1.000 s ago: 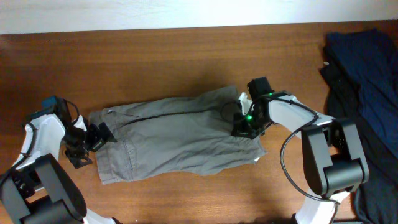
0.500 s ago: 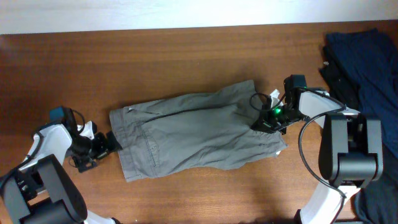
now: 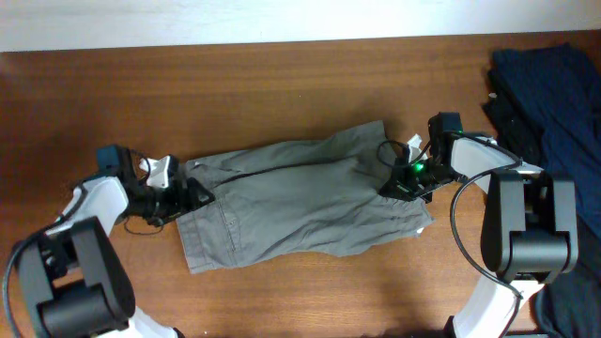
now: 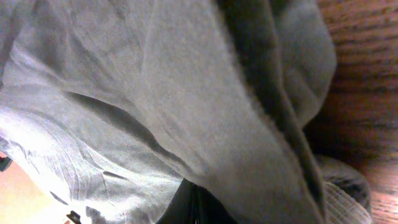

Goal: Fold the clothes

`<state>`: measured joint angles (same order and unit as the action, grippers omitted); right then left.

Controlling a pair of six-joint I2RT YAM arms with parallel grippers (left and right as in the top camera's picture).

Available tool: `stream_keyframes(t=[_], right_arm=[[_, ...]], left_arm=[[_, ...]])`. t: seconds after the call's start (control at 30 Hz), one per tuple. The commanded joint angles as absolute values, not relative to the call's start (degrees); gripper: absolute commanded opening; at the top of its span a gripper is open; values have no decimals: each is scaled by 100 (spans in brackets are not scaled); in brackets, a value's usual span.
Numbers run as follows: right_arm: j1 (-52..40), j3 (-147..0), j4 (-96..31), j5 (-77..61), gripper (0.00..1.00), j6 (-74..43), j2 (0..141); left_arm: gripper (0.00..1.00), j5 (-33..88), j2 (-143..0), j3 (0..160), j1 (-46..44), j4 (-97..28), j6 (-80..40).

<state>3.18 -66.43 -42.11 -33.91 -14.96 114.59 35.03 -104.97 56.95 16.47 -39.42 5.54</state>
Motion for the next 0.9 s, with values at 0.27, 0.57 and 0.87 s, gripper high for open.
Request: stream_keyframes(t=[0.27,0.57,0.87], right_arm=[[381,-6355,-3898,-1455,4,-1511,12027],[381,-6587,-4587,-1461,4,-1396,11198],[381,-6823,-5487,-1474,4,-1398,8586]], left_arm=[[23,3389,-11636,5282,1240,-3874,1041],[1,3339,-10984,6147,1806,-5542,967],[1,661,-10294,9894,1992,-8739,123]])
